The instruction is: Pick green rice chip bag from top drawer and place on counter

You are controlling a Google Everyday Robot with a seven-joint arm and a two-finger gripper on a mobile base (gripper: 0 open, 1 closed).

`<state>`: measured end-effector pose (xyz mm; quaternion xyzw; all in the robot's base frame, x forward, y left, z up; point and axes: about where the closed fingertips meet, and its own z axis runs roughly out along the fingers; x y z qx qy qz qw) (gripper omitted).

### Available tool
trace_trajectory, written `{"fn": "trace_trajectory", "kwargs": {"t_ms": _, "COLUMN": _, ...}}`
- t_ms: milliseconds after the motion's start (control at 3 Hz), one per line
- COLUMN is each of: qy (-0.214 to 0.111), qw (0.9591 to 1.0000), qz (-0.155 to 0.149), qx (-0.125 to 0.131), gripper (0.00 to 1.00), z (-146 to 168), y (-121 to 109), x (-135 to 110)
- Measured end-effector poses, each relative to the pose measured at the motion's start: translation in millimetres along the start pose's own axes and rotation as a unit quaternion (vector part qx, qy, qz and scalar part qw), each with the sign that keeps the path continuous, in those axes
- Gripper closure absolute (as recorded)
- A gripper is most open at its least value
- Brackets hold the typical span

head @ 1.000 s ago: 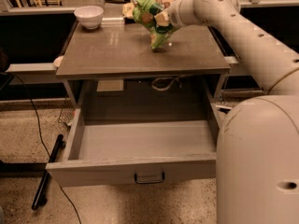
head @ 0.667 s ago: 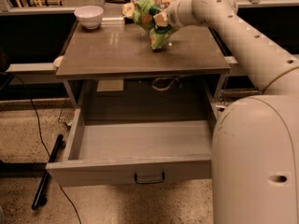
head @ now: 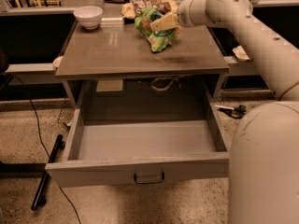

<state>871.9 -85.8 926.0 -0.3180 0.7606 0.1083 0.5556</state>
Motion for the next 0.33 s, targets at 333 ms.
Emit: {"fn": "trace_trajectory", "kwargs": {"t_ms": 333, "qy": -0.024, "qw": 0.9997, "qz": 0.0, "qx": -0.001, "gripper": 0.0, "z": -42.7, "y": -0.4, "x": -3.7}}
